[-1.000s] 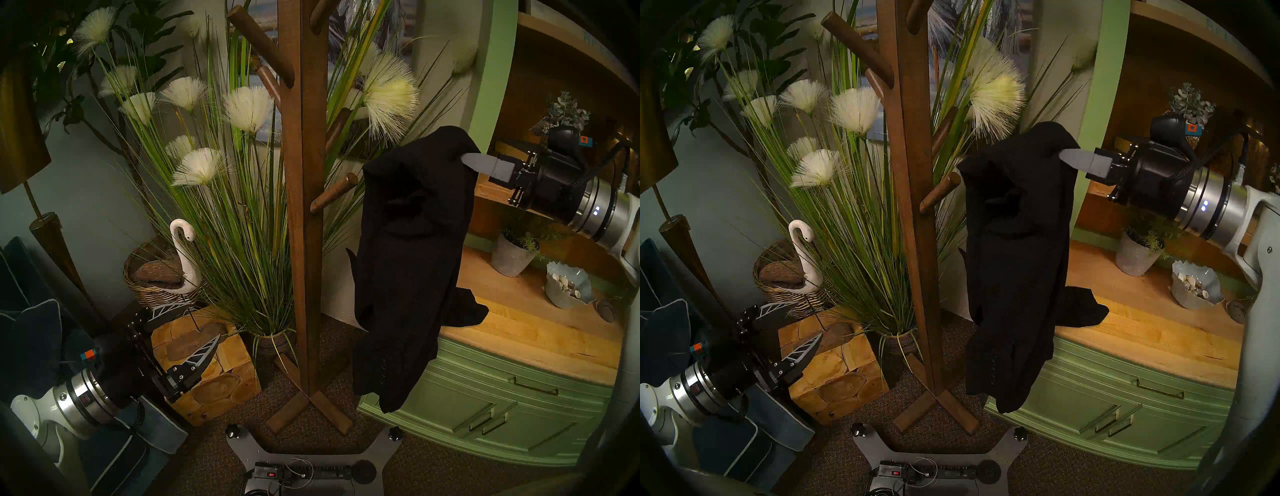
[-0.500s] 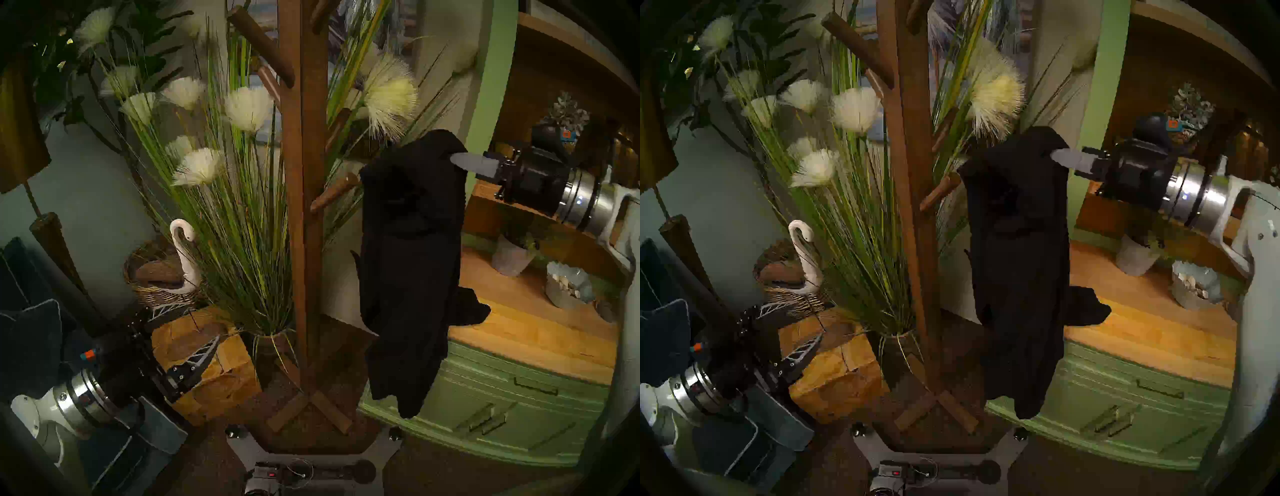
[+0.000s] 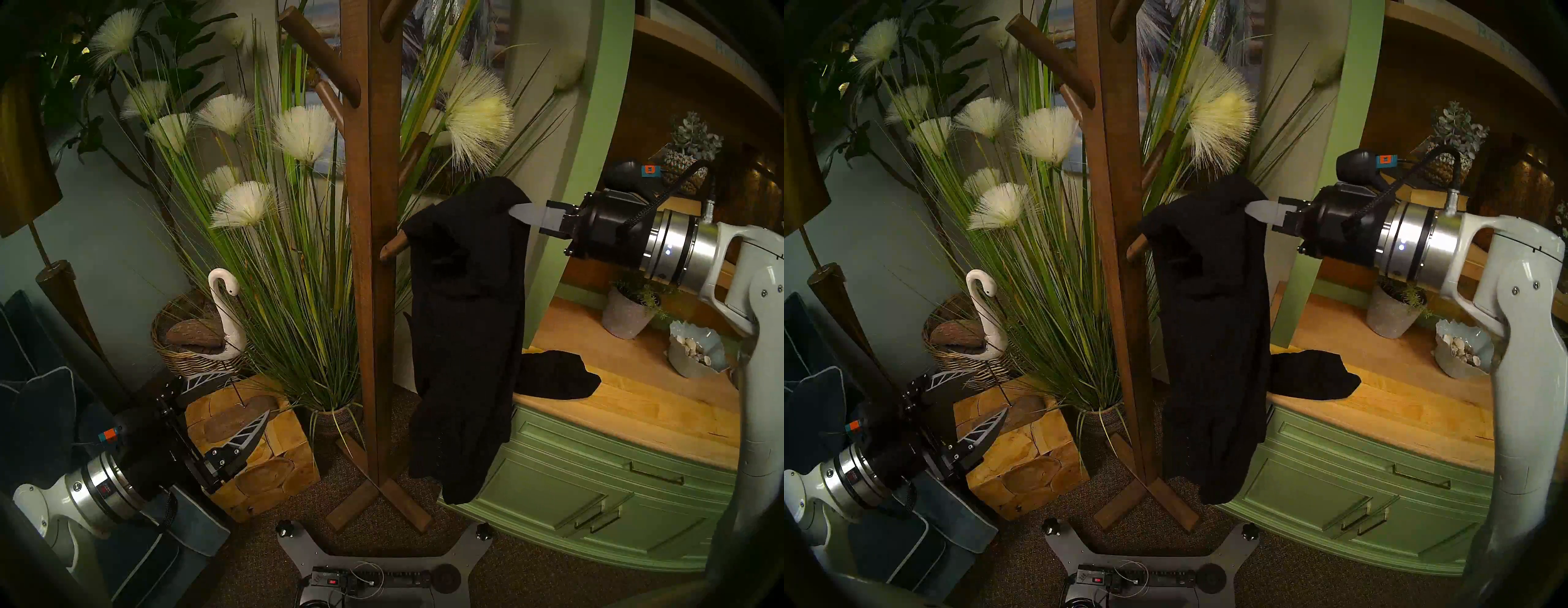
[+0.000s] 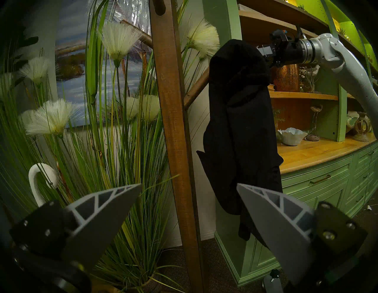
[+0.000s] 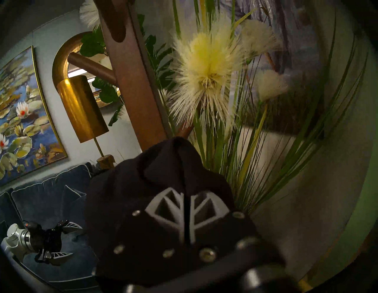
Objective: Pick up jacket and place on coat hanger
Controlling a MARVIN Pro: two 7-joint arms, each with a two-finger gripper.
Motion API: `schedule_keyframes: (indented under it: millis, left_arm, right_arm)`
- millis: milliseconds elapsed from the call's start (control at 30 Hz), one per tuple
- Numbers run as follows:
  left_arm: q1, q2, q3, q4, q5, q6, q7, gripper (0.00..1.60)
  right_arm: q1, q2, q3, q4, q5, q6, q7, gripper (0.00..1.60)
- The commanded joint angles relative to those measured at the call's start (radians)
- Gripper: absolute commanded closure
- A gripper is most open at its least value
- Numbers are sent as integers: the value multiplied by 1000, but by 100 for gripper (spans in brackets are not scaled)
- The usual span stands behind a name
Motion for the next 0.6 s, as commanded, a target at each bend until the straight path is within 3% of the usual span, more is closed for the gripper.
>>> schedule_keyframes:
  millis: [0, 167, 567]
  left_arm:
    - [-7, -1, -2, -22, -10, -1, -1, 0]
    - [-8, -3, -3, -22, -9, 0, -2, 0]
    - [-12, -6, -4, -21, -6, 1, -7, 0]
  right_arm:
    - [78, -8, 44, 8, 32, -25, -18, 160]
    - [74, -31, 27, -11, 37, -30, -66, 160]
    - [161, -47, 17, -2, 81, -41, -139, 160]
